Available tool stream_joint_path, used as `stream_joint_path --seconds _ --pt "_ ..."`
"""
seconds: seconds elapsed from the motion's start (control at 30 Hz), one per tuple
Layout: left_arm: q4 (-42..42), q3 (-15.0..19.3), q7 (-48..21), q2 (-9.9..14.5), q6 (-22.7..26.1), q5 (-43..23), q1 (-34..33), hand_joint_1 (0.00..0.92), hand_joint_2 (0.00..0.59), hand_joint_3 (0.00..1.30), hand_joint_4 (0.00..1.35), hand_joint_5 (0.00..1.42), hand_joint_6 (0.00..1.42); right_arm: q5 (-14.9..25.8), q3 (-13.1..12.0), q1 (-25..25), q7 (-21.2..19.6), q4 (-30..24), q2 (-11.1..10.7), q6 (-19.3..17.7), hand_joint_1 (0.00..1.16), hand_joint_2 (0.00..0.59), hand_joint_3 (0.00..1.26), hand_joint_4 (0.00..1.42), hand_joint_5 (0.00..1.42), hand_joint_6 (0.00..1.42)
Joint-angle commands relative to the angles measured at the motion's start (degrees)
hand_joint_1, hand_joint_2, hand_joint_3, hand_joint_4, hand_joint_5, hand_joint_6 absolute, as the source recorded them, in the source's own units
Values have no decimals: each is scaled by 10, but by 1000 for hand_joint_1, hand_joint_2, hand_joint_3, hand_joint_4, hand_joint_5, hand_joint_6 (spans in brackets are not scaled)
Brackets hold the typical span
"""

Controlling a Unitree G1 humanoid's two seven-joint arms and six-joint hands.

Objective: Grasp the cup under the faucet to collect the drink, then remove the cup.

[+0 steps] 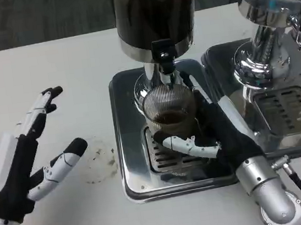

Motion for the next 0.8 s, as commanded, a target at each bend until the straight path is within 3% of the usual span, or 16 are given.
stream_joint_path --seconds 0.03,0.3,0.53,0.8 --pt "-3 -13 8 3 10 5 14 0 170 134 5 179 121 2 5 -8 15 19 5 3 704 156 0 0 0 106" --pt "-10 -18 17 8 15 1 25 0 185 137 5 181 109 12 7 -17 29 50 16 -8 759 148 0 0 0 177" --pt "-11 -17 22 10 14 -6 28 0 198 146 15 189 112 10 16 -14 35 67 22 -16 791 147 12 150 124 254" --pt "-20 -17 25 8 17 -8 36 0 203 155 20 202 119 -14 25 -6 -8 66 26 -11 869 173 300 391 313 397"
